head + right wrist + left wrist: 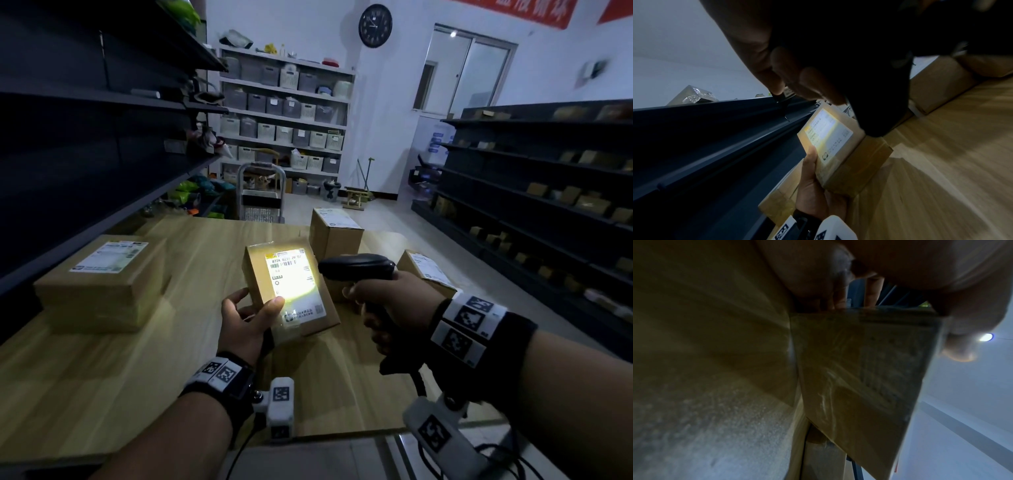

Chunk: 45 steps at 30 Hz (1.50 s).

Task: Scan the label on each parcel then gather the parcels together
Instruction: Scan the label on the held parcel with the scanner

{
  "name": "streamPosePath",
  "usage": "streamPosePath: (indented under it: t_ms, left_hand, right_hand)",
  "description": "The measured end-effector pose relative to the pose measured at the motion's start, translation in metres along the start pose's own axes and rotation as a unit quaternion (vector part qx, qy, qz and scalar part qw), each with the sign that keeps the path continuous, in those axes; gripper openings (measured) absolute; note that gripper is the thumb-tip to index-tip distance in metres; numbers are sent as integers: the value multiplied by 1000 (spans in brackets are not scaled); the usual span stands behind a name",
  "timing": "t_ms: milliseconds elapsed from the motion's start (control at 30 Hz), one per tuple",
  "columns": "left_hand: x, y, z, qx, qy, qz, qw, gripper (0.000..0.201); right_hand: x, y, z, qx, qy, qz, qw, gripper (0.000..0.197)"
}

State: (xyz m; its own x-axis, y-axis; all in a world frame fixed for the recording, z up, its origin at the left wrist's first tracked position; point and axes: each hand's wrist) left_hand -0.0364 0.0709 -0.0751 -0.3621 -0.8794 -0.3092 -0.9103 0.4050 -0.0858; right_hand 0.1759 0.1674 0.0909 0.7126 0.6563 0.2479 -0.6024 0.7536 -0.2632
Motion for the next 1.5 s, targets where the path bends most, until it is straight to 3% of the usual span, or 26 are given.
streamPosePath:
  t_ms: [133,267,433,533,633,800,933,1033,1133,1400,1500]
  left_hand:
    - [-1,1,2,1,-9,-4,1000,102]
    - [0,1,2,-1,-16,-5,1000,100]
    - [1,3,5,-5,-6,3,1000,77]
    - [1,4,7,1,-16,-1,1000,79]
    - [2,6,7,7,-25,0,1000,95]
    - [1,10,9,5,-34,12,999,100]
    - [2,15,13,5,-49,23,999,119]
    - [3,18,15,5,-60,26,998,125]
    - [3,22,19,9,-75,16,997,122]
    - [1,19,17,31,-97,0,995,126]
    - [1,17,18,46,-110,-31,992,97]
  right_hand:
    - [0,0,6,8,-3,-4,1000,13]
    - [2,1,8,9,0,4,1000,14]
    - [2,12,-6,-1,51,3,999,17]
    - [0,25,-25,-12,152,10,988,24]
    - [-5,41,-49,-50,264,11,963,26]
    - [-13,71,-90,-81,361,7,929,41]
    - [-23,89,-109,-106,440,34,891,38]
    - [-30,97,-112,-109,454,55,882,34]
    - [-36,103,-113,-102,451,63,885,36]
    - [-36,119,-125,-104,504,67,855,41]
    - [-35,121,-125,-109,509,82,850,38]
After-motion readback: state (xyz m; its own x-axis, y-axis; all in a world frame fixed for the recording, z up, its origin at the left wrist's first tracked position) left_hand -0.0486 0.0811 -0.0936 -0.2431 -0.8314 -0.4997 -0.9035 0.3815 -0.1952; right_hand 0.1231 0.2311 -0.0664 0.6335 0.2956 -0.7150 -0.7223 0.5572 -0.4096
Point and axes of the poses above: each hand's wrist, its own y-axis towards the middle knuckle, its own x-axis out of the back of the hand, z = x × y, and after that the axes turned 8 degrees about -z, right-handed
